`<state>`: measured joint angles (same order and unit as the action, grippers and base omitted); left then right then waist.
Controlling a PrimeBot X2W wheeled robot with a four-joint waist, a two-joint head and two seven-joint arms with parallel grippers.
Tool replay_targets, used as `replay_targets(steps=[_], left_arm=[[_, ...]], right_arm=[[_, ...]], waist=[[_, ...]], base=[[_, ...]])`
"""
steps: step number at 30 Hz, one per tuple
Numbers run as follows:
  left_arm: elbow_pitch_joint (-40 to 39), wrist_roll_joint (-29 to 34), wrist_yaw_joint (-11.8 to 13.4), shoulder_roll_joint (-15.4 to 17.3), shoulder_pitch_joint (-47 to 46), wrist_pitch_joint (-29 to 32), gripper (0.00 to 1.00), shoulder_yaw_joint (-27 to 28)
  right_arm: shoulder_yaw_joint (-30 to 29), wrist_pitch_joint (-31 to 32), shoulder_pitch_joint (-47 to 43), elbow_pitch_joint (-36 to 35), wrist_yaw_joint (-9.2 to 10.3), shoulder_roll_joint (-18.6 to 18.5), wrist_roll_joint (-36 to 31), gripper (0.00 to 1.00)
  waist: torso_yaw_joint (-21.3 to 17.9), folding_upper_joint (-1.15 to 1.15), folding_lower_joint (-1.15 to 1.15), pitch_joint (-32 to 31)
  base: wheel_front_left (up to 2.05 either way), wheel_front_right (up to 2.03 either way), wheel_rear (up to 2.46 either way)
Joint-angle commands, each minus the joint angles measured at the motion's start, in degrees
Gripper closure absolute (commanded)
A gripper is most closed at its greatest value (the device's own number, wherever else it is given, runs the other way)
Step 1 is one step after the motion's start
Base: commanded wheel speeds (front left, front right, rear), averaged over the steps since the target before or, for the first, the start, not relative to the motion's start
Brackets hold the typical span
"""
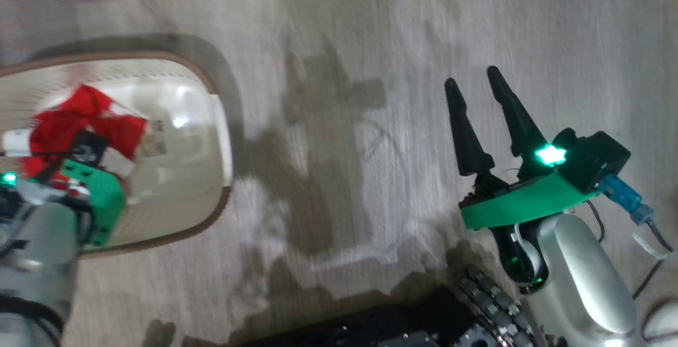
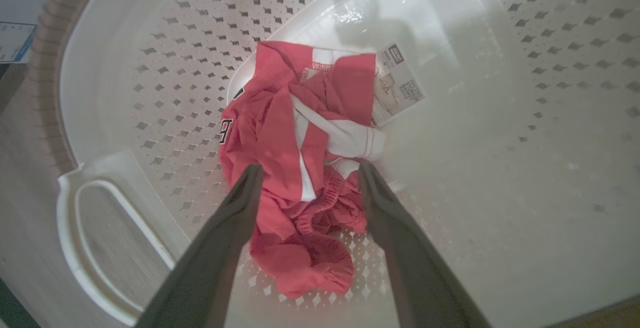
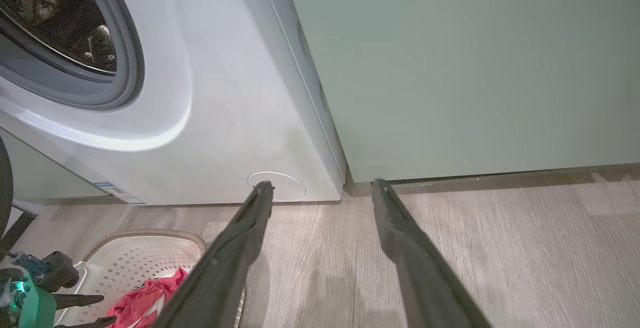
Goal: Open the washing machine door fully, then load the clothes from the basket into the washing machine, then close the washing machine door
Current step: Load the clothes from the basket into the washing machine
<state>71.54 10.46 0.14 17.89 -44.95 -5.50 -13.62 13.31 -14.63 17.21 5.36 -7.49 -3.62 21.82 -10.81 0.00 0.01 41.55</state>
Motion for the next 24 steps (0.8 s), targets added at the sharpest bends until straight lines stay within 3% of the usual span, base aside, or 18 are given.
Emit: replay_targets(steps=[1,9,24], left_arm=[[0.0,0.4,0.0,3.6,0.2,0.1,0.00,0.8],[1.4,2.6,-0.8,9.0,-3.4,5.4,0.00,-1.8],[1.9,7.5,-0.9,12.1,-10.1,9.8,0.00,-8.6]], right_arm=[[1.5,-0.4,-0.5,-1.9,0.00,0.7,0.8,0.00],[2.6,-0.4,1.2,-3.2,0.00,0.7,4.2,0.00],[3.6,-0.4,4.6,-5.2,0.00,0.7,5.5,0.00]], waist=[[-2.8,0.00,-0.01,3.1],[-5.5,0.00,-0.01,9.2],[-7.2,0.00,-0.01,17.7]], base=[[0.00,0.00,0.00],[0.00,0.00,0.00],[0.00,0.00,0.00]])
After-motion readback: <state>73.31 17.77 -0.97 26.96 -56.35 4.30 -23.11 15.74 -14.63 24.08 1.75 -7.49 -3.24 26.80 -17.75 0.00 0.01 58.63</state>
